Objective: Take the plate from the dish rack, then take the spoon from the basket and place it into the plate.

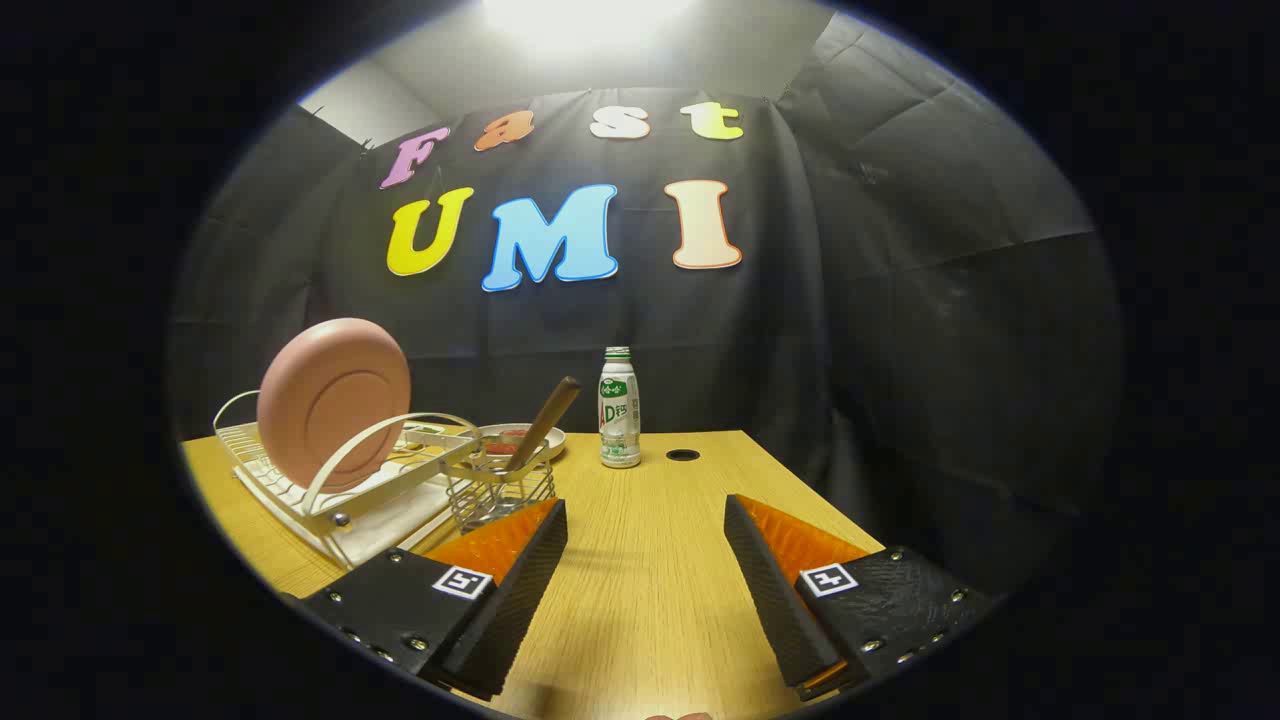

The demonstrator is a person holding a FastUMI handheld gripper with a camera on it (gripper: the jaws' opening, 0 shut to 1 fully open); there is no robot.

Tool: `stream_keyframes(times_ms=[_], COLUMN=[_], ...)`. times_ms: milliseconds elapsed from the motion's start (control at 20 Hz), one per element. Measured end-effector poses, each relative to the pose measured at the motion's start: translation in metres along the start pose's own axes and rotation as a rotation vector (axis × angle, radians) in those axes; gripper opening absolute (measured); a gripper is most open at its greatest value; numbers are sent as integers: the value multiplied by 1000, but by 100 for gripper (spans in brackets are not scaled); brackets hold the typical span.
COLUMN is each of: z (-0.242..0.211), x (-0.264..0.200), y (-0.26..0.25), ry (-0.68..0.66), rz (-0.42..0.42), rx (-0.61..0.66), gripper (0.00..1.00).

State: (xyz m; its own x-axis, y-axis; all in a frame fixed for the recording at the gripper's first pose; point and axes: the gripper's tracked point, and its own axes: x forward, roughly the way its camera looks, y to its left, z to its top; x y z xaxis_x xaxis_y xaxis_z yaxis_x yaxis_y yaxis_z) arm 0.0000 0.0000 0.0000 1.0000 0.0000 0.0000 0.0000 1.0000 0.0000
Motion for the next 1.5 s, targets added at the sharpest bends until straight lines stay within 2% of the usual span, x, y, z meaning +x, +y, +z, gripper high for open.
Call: stream_keyframes(times_ms=[200, 350, 600, 750, 1000, 1150, 1300, 1500], z=[19, 50, 90, 111, 144, 162, 181, 208], x=[34, 35, -12, -54, -115, -142, -156, -148], y=[-19, -42, -79, -82, -38, 6, 56, 114], ry=[-52, -106, -109, -88, -75, -86, -79, -68], rz=[-67, -117, -196, -229, -199, -149, -56, 65], rx=[-19, -65, -96, -123, -131, -98, -47, 34], gripper=[96, 96, 96, 96, 96, 95, 95, 95])
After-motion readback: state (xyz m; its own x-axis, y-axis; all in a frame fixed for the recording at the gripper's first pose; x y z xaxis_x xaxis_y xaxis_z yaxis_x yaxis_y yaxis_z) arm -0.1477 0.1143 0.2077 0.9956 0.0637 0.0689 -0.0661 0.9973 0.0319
